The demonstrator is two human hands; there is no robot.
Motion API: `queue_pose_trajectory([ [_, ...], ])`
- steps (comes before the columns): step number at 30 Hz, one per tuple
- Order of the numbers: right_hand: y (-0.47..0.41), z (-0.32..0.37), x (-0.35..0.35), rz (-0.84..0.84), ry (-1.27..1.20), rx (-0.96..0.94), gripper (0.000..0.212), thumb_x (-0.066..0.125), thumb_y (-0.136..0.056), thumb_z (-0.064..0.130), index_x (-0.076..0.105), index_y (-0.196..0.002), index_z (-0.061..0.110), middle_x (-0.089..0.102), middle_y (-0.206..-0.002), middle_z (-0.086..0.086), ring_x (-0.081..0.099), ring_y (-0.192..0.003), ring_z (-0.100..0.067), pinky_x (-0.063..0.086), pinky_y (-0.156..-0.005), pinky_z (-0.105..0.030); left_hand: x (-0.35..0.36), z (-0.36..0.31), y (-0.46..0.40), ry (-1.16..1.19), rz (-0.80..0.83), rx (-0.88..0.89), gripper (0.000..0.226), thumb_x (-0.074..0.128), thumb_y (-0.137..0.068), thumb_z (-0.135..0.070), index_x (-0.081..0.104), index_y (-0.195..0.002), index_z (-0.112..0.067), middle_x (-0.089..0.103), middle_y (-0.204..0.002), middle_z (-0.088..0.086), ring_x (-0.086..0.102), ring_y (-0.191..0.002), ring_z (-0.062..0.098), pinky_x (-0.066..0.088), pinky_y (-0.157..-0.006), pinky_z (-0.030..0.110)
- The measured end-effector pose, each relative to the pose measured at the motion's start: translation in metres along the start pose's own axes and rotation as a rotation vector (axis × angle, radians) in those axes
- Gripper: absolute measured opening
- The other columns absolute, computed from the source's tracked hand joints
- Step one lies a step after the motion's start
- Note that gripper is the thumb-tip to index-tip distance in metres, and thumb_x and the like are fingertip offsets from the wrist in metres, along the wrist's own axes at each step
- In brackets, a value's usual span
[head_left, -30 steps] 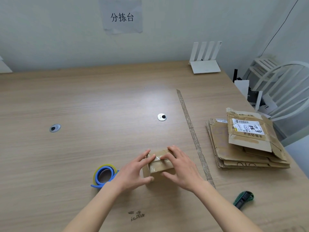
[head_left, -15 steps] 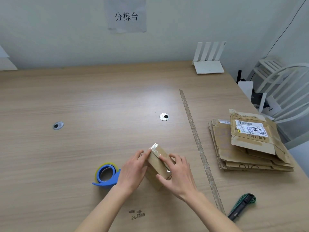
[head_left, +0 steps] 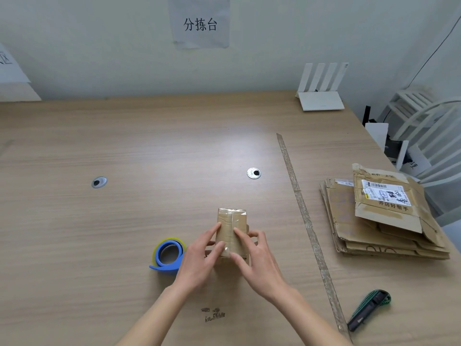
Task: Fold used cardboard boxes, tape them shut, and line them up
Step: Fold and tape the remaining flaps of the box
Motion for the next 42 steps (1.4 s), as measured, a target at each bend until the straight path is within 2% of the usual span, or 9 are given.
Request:
queue_pose_trajectory([
  [8, 0.004, 0.001, -0.002, -0.034, 0.035, -0.002, 0.061, 0.056, -0.094, 0.06, 0.03, -0.149, 0.056, 0.033, -0.147, 0.017, 0.045, -0.127, -0.009, 0.044, -0.106, -0.032, -0.026, 0.003, 0.012, -0.32, -0.064, 0.089, 0.05, 0.047, -0.097, -0.059, 0.043, -0.145, -0.045, 0.048, -0.138, -0.028, 0.046, -0.124, -0.004, 0.048, -0.09, 0.026],
  [13, 0.009, 0.001, -0.008, -0.056, 0.071, 0.0, 0.057, 0.053, -0.097, 0.057, 0.032, -0.149, 0.053, 0.032, -0.149, 0.016, 0.044, -0.129, -0.008, 0.042, -0.109, -0.032, -0.052, 0.046, 0.039, -0.621, -0.183, 0.062, 0.069, 0.054, -0.081, -0.074, 0.049, -0.14, -0.04, 0.054, -0.108, -0.013, 0.057, -0.084, 0.013, 0.048, -0.063, 0.027],
  [17, 0.013, 0.003, -0.011, -0.128, 0.11, -0.007, 0.056, 0.051, -0.099, 0.053, 0.029, -0.151, 0.051, 0.031, -0.151, 0.017, 0.042, -0.131, -0.005, 0.04, -0.108, -0.032, -0.047, 0.071, 0.048, -0.885, -0.126, 0.148, 0.089, 0.08, -0.066, -0.064, 0.051, -0.144, -0.034, 0.053, -0.079, -0.006, 0.053, -0.066, 0.02, 0.049, -0.069, 0.032],
  [20, 0.017, 0.005, -0.011, -0.147, 0.154, -0.01, 0.056, 0.051, -0.1, 0.05, 0.03, -0.152, 0.049, 0.03, -0.152, 0.016, 0.042, -0.13, -0.006, 0.039, -0.106, -0.032, -0.049, 0.07, 0.042, -0.914, -0.137, 0.212, 0.075, 0.08, -0.074, -0.048, 0.053, -0.141, -0.031, 0.052, -0.072, -0.007, 0.054, -0.062, 0.02, 0.05, -0.064, 0.032],
  [24, 0.02, 0.018, -0.015, -0.153, 0.219, -0.042, 0.056, 0.055, -0.1, 0.041, 0.035, -0.152, 0.04, 0.031, -0.152, 0.015, 0.041, -0.133, -0.006, 0.039, -0.105, -0.032, -0.069, 0.053, 0.048, -0.88, -0.157, 0.215, 0.051, 0.047, -0.081, -0.049, 0.063, -0.125, -0.029, 0.058, -0.071, -0.007, 0.059, -0.064, 0.02, 0.049, -0.064, 0.032],
  [29, 0.006, 0.071, -0.015, -0.021, 0.187, -0.118, 0.053, 0.053, -0.1, 0.035, 0.039, -0.151, 0.031, 0.036, -0.152, 0.014, 0.041, -0.138, -0.008, 0.037, -0.111, -0.026, -0.126, 0.008, 0.05, -0.805, -0.163, 0.248, 0.048, 0.054, -0.082, -0.069, 0.053, -0.124, -0.046, 0.061, -0.086, -0.018, 0.061, -0.082, 0.009, 0.042, -0.08, 0.025],
  [35, -0.019, 0.157, -0.027, 0.158, -0.084, -0.049, 0.061, 0.051, -0.103, 0.02, 0.027, -0.158, 0.024, 0.034, -0.159, 0.012, 0.035, -0.144, -0.005, 0.028, -0.119, -0.025, -0.188, -0.089, 0.042, -0.815, -0.189, 0.374, 0.042, 0.05, -0.084, -0.068, 0.048, -0.123, -0.051, 0.064, -0.101, -0.023, 0.06, -0.091, 0.005, 0.039, -0.088, 0.024],
  [38, -0.027, 0.192, -0.042, 0.132, -0.203, -0.045, 0.051, 0.052, -0.102, 0.013, 0.041, -0.152, 0.021, 0.052, -0.144, 0.011, 0.053, -0.126, -0.001, 0.041, -0.106, -0.016, -0.21, -0.13, 0.044, -0.824, -0.211, 0.456, 0.042, 0.051, -0.084, -0.067, 0.049, -0.123, -0.05, 0.066, -0.101, -0.025, 0.06, -0.087, 0.005, 0.036, -0.087, 0.022],
  [42, -0.027, 0.228, -0.069, 0.001, -0.25, -0.075, 0.02, 0.063, -0.097, 0.012, 0.073, -0.112, 0.019, 0.074, -0.102, 0.011, 0.069, -0.094, 0.001, 0.051, -0.082, -0.014, -0.231, -0.162, 0.05, -0.814, -0.234, 0.521, 0.042, 0.051, -0.085, -0.066, 0.051, -0.123, -0.048, 0.067, -0.105, -0.024, 0.062, -0.091, 0.004, 0.031, -0.089, 0.02],
])
Point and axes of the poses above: each hand's wrist, its own y-axis away from the middle knuckle, its own x-axis out of the palm, z = x × y, the point moved 6 cm from there along -y, towards the middle knuckle
